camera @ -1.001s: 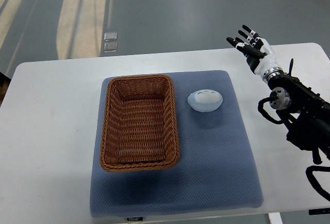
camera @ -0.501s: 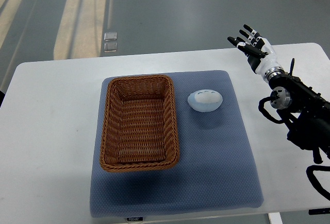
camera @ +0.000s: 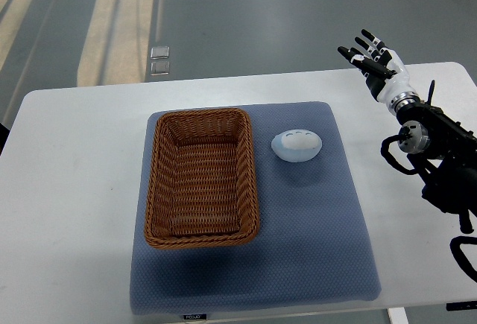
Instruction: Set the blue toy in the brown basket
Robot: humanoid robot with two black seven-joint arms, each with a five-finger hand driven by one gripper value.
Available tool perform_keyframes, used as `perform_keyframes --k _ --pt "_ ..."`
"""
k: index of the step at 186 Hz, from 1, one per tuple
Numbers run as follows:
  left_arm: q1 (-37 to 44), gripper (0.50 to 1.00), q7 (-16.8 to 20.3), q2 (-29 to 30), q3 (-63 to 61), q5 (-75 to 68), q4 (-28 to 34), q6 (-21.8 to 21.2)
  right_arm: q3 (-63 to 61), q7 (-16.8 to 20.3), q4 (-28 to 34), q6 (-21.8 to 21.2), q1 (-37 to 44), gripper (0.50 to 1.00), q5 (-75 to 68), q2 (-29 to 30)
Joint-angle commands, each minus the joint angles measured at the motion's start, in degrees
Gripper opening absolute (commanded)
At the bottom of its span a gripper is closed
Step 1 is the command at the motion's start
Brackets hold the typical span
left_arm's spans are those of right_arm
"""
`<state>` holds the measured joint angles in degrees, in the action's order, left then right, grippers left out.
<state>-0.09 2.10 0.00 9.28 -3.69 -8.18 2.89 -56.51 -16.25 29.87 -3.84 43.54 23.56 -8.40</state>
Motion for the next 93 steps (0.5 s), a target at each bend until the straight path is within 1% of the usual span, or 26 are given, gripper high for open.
perform_keyframes --k 1,93 --pt "0.0 1.0 0.01 0.0 0.04 0.0 0.0 0.01 0.0 0.0 0.36 0.06 -0.21 0.911 -0.01 -0.13" --pt "0.0 1.0 0.01 0.0 0.04 0.0 0.0 -0.08 0.0 0.0 0.36 0.06 -0.47 0.911 -0.01 0.05"
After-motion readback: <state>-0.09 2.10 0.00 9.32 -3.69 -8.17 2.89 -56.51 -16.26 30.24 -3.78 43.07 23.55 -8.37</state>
